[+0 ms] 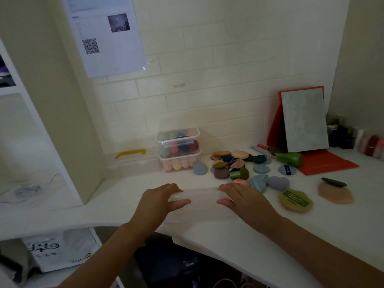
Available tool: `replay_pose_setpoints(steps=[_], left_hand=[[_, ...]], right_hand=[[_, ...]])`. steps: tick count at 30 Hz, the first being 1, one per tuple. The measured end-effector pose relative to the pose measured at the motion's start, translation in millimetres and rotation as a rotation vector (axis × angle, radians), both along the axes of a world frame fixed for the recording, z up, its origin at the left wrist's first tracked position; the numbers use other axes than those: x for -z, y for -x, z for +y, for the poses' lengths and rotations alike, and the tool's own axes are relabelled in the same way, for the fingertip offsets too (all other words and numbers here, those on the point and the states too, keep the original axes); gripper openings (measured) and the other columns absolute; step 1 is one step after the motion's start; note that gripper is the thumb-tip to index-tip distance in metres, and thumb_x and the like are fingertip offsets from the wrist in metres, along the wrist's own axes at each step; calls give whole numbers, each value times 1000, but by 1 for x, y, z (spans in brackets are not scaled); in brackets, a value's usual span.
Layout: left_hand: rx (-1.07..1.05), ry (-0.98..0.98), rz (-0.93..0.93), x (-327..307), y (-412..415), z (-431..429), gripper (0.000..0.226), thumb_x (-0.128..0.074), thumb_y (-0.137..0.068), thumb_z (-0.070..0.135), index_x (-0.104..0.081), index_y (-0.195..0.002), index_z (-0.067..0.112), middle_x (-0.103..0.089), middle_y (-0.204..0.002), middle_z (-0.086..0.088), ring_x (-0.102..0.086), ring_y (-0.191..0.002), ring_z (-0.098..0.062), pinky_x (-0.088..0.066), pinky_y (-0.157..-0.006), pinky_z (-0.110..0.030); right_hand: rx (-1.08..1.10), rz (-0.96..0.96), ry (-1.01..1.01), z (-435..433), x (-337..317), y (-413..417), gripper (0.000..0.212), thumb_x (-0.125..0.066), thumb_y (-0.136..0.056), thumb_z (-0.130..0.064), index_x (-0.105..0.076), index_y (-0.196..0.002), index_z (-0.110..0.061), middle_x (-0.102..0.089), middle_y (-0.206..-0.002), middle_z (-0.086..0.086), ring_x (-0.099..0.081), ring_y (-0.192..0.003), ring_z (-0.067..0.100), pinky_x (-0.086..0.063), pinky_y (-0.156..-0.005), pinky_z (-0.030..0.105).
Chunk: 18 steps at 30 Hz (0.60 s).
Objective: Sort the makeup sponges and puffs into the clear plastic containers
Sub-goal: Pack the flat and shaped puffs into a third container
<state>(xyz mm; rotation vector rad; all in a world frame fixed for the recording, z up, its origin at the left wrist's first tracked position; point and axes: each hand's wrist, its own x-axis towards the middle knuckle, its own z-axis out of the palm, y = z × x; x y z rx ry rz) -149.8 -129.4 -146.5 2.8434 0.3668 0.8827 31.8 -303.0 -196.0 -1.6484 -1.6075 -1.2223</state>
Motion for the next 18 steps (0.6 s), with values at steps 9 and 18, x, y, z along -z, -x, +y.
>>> replay_pose_setpoints(steps=[9, 18], left_hand=[[13, 211, 143, -16, 1, -8, 24, -66, -77, 49, -47, -68, 37, -69, -95, 8, -60, -79, -8, -42, -67, -16], [-22, 252, 48, -31, -2, -18, 25, -64, -80, 45, -51, -70, 26, -56, -70, 10, -53, -67, -7, -36, -60, -18]], right_hand=[[-56, 224, 74, 0, 4, -3, 47, -30, -97, -55, -55, -105, -17, -68, -92, 1, -56, -88, 11, -45, -79, 25], [-158, 724, 364, -16, -4, 2, 101, -68, -73, -55, 12, -135, -61, 11, -147, -34, -2, -136, -10, -24, -106, 22]])
